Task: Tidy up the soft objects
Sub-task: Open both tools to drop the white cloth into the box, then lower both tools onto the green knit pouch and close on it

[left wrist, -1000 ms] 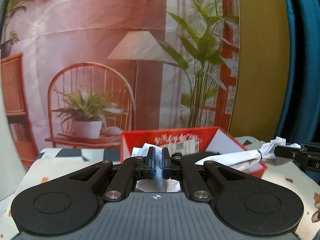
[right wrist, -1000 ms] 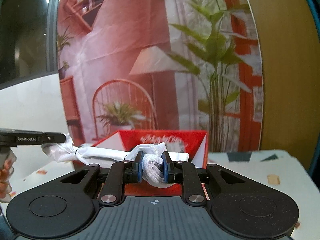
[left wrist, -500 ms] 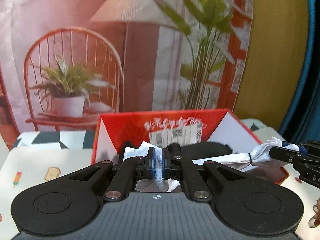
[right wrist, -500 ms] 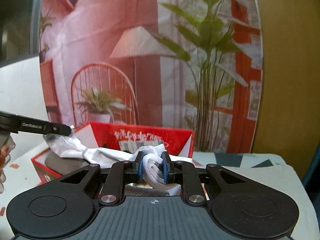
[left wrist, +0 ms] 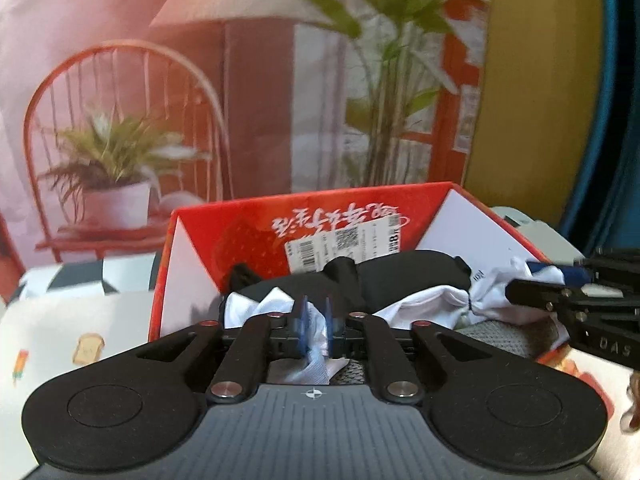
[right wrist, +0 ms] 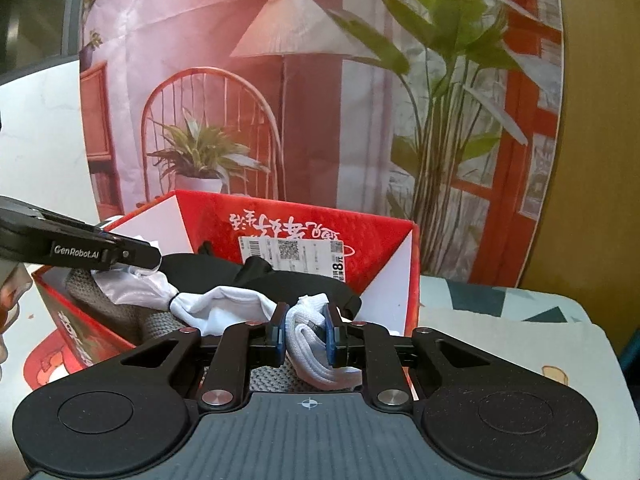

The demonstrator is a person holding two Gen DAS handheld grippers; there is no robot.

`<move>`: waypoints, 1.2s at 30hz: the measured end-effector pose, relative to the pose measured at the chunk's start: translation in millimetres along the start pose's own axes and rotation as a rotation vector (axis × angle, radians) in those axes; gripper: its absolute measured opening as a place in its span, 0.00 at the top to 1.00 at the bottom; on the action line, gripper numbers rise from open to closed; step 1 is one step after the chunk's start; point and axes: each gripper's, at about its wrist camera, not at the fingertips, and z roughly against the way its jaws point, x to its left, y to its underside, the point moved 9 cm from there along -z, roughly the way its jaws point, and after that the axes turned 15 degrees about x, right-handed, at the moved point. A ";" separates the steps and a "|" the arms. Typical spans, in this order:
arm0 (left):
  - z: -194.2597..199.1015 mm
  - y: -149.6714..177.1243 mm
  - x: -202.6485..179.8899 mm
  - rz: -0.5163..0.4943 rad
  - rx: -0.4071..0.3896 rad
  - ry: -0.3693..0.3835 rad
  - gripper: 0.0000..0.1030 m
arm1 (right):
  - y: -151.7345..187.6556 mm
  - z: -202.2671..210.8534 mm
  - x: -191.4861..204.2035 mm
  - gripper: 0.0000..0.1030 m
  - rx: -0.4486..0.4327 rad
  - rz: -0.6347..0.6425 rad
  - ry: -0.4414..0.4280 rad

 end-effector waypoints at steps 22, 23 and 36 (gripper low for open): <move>75.8 65.1 -34.2 0.087 -0.100 0.099 0.32 | 64.6 80.1 7.4 0.45 -0.181 -0.144 -0.026; 73.6 70.8 -36.7 0.093 -0.088 0.105 0.32 | 72.9 78.3 7.3 0.45 -0.168 -0.152 -0.028; 19.0 117.3 -54.6 0.156 0.072 0.179 0.38 | 139.8 27.2 17.8 0.46 0.018 -0.138 -0.054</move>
